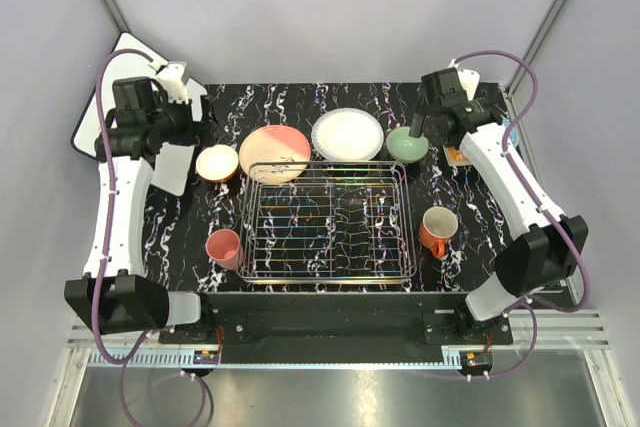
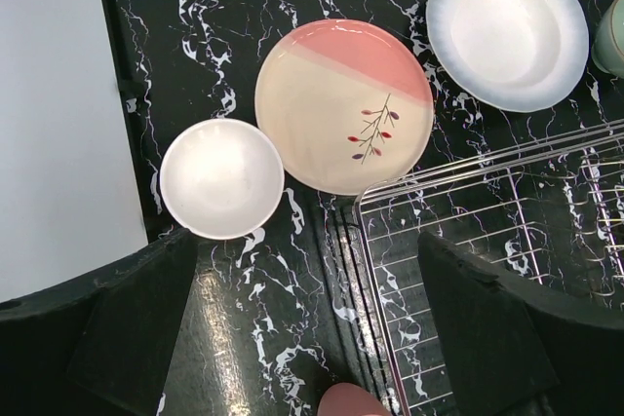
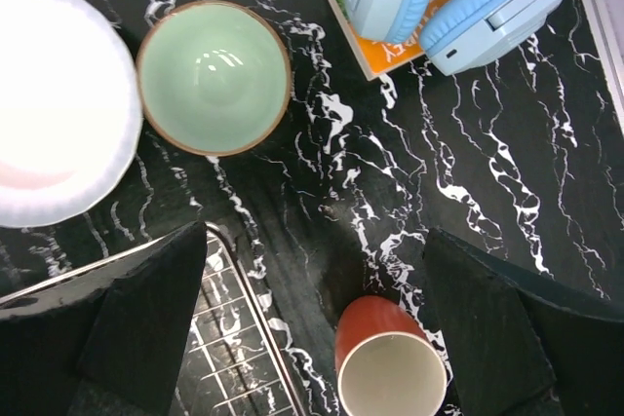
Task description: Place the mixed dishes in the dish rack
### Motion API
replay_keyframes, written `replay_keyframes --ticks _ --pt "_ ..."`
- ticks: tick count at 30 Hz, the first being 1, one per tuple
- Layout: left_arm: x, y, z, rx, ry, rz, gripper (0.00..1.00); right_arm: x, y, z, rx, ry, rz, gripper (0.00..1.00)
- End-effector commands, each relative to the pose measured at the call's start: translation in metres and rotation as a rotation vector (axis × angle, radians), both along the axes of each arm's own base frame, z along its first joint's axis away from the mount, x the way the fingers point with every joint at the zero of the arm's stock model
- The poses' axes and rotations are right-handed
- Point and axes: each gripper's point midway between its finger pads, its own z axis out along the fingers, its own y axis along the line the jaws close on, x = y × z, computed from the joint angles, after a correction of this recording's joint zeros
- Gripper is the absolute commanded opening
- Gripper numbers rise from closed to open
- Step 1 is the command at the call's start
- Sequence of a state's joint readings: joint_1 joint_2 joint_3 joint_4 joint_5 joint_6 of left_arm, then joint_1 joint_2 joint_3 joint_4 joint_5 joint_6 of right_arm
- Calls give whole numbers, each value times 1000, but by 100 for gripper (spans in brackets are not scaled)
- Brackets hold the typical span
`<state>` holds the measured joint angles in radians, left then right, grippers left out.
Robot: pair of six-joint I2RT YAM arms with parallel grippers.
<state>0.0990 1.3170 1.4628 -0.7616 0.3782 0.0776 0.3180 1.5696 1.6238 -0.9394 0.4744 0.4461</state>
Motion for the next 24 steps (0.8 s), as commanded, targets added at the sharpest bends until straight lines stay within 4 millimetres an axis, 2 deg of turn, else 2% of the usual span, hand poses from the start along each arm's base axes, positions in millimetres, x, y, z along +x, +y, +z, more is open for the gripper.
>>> replay_keyframes --ticks 1,4,5,6,8,9,13,16,24 --pt "2 -1 5 -23 -28 -17 99 7 -17 -12 -78 1 -86 100" --pt "6 1 5 -31 -31 -5 99 9 -30 -30 -83 37 -138 100" --pt "7 2 5 -30 -34 -1 99 12 -31 -39 -66 52 -143 100" --pt "7 3 4 -28 -30 0 99 15 -44 -46 -45 66 -177 100" --pt "8 6 2 -16 -32 3 99 23 -45 -63 30 83 -184 100" --pt "8 7 1 -16 -31 3 99 27 -52 -69 58 86 -200 100" --pt "8 13 -7 -27 -17 9 99 41 -46 -93 110 116 -190 100" --pt "9 13 -13 -41 -3 0 99 48 -42 -103 131 126 -189 100" --pt "7 12 -23 -38 15 -19 99 64 -26 -120 210 121 -161 100"
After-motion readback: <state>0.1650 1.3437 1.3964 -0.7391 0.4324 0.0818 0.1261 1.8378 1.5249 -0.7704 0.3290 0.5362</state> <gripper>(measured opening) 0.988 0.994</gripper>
